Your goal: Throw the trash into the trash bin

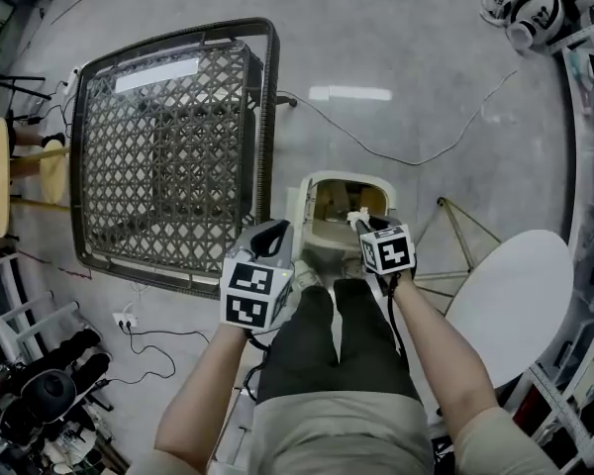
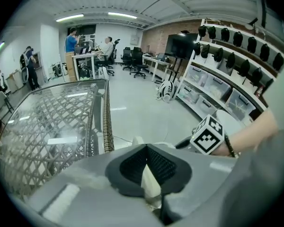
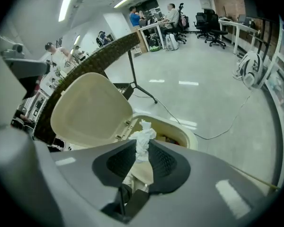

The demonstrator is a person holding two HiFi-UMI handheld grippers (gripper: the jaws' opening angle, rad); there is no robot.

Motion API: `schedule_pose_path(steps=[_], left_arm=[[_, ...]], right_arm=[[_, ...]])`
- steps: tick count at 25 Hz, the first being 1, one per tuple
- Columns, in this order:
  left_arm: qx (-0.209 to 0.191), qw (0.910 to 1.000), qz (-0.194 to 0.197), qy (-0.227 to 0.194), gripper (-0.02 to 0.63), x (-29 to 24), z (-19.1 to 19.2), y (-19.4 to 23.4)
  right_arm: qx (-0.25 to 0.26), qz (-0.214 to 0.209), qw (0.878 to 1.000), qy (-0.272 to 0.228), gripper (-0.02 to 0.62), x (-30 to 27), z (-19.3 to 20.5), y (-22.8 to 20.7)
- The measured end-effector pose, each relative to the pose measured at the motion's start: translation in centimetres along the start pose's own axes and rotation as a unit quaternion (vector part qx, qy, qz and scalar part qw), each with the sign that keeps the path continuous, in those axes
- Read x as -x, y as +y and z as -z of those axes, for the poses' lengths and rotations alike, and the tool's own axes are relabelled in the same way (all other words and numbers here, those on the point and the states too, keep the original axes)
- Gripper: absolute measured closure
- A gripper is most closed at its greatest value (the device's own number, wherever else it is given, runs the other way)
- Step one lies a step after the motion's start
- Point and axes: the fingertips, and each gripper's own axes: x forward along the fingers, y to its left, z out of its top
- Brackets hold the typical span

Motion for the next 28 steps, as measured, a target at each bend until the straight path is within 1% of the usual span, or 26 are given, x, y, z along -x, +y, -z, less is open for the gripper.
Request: schedule_pose_path(steps=[1,4,5,9,12,13,15,17,21,25,27,28], left_arm=[[0.000,1.0000,0.002,0.000,0.603,0.0,0.2,-0.1],[-0.002,1.0000,0.006,-0.003,0.603,0.1,0.8,-0.4],[0.000,1.0000,0.007,-0.004,0.603,0.0,0.9,-0.5],[0.008,0.9999,0.008,-0.006,0.603,0.1,1.7,-0.7],[0.007,0.9999,0.006,-0.006,0.603,0.7,1.9,-0.9],[0.005,0.9999,0.006,-0.007,0.603,1.0,1.8,-1.1],[-0.002,0.9999,0.005,-0.012,0.603,1.8,1.3,-1.4],[-0.008,0.9997,0.003,-0.021,0.603,2.6,0.7,-1.5],[-0.012,0.9991,-0.007,-0.041,0.603,5.3,-1.1,-1.6],[-0.025,0.9965,-0.018,-0.077,0.603,9.1,-4.9,-1.8],[-0.031,0.9942,-0.025,-0.100,0.603,11.3,-7.2,-1.7],[-0.032,0.9930,-0.028,-0.111,0.603,12.4,-8.2,-1.6]], right_arm=[[-0.003,0.003,1.000,0.008,0.506,-0.8,0.5,-0.2],[-0.003,0.014,0.999,0.034,0.423,-2.5,2.0,-0.7],[0.003,0.019,0.999,0.040,0.405,-2.9,2.4,-0.9],[0.024,0.029,0.999,0.034,0.402,-2.6,2.1,-1.1],[0.029,0.029,0.999,0.018,0.413,-0.8,0.9,-0.7],[0.034,0.028,0.999,0.011,0.430,0.1,0.2,-0.4],[0.053,0.023,0.998,-0.013,0.454,2.4,-1.9,0.4],[0.066,0.013,0.997,-0.047,0.482,5.0,-4.7,1.4],[0.089,0.006,0.990,-0.110,0.520,10.6,-9.8,3.6],[0.073,0.001,0.983,-0.167,0.546,16.8,-13.9,5.3],[0.076,0.000,0.978,-0.195,0.569,20.1,-15.8,6.4],[0.080,-0.003,0.975,-0.209,0.571,21.9,-16.7,7.1]])
